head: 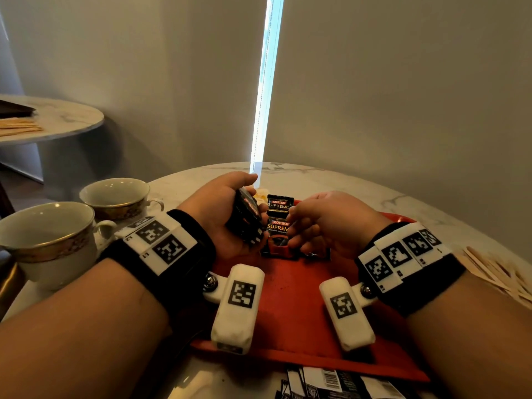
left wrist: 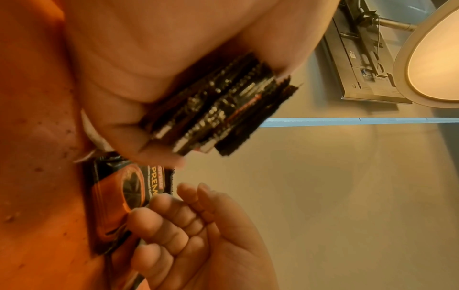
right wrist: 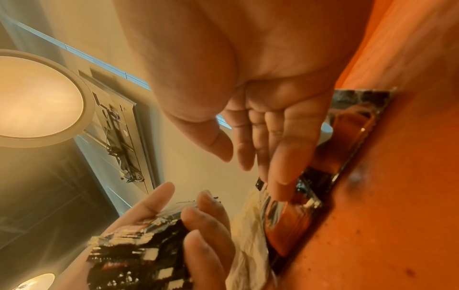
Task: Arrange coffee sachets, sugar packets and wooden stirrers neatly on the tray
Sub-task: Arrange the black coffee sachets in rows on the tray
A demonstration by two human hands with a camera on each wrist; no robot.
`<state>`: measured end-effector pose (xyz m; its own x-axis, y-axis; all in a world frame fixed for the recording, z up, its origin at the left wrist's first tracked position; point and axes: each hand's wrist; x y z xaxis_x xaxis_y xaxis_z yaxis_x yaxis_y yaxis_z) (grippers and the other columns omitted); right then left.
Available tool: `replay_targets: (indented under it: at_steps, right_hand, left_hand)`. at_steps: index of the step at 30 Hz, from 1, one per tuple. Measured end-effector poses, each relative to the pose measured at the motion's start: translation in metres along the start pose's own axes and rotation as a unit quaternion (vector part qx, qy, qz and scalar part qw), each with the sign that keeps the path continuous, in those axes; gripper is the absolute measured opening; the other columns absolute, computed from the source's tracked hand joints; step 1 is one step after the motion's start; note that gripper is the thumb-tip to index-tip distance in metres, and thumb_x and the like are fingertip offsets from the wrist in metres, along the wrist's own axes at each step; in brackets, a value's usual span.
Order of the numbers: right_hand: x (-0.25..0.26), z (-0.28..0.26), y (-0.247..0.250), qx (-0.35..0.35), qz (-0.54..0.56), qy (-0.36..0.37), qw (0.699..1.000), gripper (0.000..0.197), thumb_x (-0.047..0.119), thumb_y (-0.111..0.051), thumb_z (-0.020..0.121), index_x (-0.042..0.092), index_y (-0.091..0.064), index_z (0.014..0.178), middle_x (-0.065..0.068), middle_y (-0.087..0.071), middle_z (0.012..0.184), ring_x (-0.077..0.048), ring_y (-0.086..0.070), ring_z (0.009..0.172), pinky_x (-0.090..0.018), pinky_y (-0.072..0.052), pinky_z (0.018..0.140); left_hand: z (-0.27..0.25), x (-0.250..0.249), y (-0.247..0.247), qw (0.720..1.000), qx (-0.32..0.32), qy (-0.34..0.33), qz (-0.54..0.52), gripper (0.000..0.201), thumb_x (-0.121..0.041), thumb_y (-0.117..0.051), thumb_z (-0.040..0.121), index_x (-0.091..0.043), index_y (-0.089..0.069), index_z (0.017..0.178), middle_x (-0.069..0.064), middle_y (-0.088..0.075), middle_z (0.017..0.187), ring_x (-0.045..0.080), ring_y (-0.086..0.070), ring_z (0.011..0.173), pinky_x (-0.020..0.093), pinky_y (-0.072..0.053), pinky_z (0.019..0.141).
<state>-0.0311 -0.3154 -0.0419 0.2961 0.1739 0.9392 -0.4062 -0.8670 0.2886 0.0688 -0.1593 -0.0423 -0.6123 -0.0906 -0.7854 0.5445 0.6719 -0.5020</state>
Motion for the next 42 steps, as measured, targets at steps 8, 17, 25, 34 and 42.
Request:
replay_targets:
  at_steps: [8, 17, 25, 34, 42]
  right_hand:
    - [0.013, -0.002, 0.016, -0.069, 0.01, 0.096, 0.993, 0.014, 0.017, -0.061, 0.097, 0.004, -0.066, 0.095, -0.007, -0.065, 0.068, -0.016, -0.057, 0.052, -0.027, -0.04, 0.046]
    - [0.025, -0.01, 0.028, -0.025, 0.074, 0.223, 0.972, 0.016, 0.001, -0.062, 0.09, 0.012, -0.073, 0.089, -0.002, -0.056, 0.067, -0.016, -0.046, 0.058, -0.025, -0.033, 0.046]
    - [0.03, -0.025, 0.023, 0.047, -0.065, 0.257, 0.963, 0.043, 0.007, -0.079, 0.069, 0.036, -0.079, 0.1, -0.006, -0.063, 0.106, -0.021, -0.058, 0.088, -0.046, -0.057, 0.086]
    - [0.03, -0.029, 0.017, 0.017, -0.071, 0.298, 0.952, 0.02, 0.022, -0.079, 0.067, 0.022, -0.081, 0.087, -0.004, -0.073, 0.085, -0.018, -0.07, 0.085, -0.044, -0.059, 0.086]
    - [0.029, -0.016, 0.025, -0.142, 0.054, 0.348, 0.925, 0.01, 0.01, -0.067, 0.094, 0.017, -0.07, 0.088, -0.006, -0.073, 0.085, -0.022, -0.06, 0.069, -0.034, -0.05, 0.059]
  left_hand:
    - [-0.004, -0.002, 0.001, 0.998, 0.044, -0.027, -0.037, 0.029, -0.042, -0.057, 0.082, -0.02, -0.052, 0.1, 0.005, -0.056, 0.08, 0.018, -0.051, 0.064, 0.03, -0.042, 0.067]
    - [-0.002, 0.0, -0.003, 0.984, 0.07, -0.143, -0.082, 0.036, -0.01, -0.043, 0.091, -0.011, -0.06, 0.122, 0.023, -0.064, 0.115, 0.036, -0.073, 0.083, 0.042, -0.06, 0.065]
    - [-0.001, -0.001, -0.001, 0.982, 0.07, -0.171, -0.045, 0.025, -0.014, -0.048, 0.094, -0.015, -0.063, 0.113, 0.014, -0.071, 0.099, 0.028, -0.07, 0.079, 0.034, -0.058, 0.067]
    - [-0.002, 0.001, -0.001, 0.984, 0.111, -0.138, -0.034, 0.02, -0.021, -0.048, 0.097, -0.008, -0.064, 0.095, 0.011, -0.07, 0.079, 0.022, -0.068, 0.064, 0.031, -0.057, 0.059]
    - [0.004, 0.0, 0.003, 0.995, 0.065, -0.08, -0.003, 0.022, -0.031, -0.055, 0.094, -0.014, -0.063, 0.106, 0.014, -0.067, 0.08, 0.028, -0.066, 0.069, 0.038, -0.049, 0.075]
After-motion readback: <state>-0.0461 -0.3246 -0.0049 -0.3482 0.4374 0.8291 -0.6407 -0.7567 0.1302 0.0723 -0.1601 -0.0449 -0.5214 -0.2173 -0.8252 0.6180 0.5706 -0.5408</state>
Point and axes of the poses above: each hand's wrist, its own z-axis towards the middle knuckle, its own y-axis out of the back of the hand, x = y × z
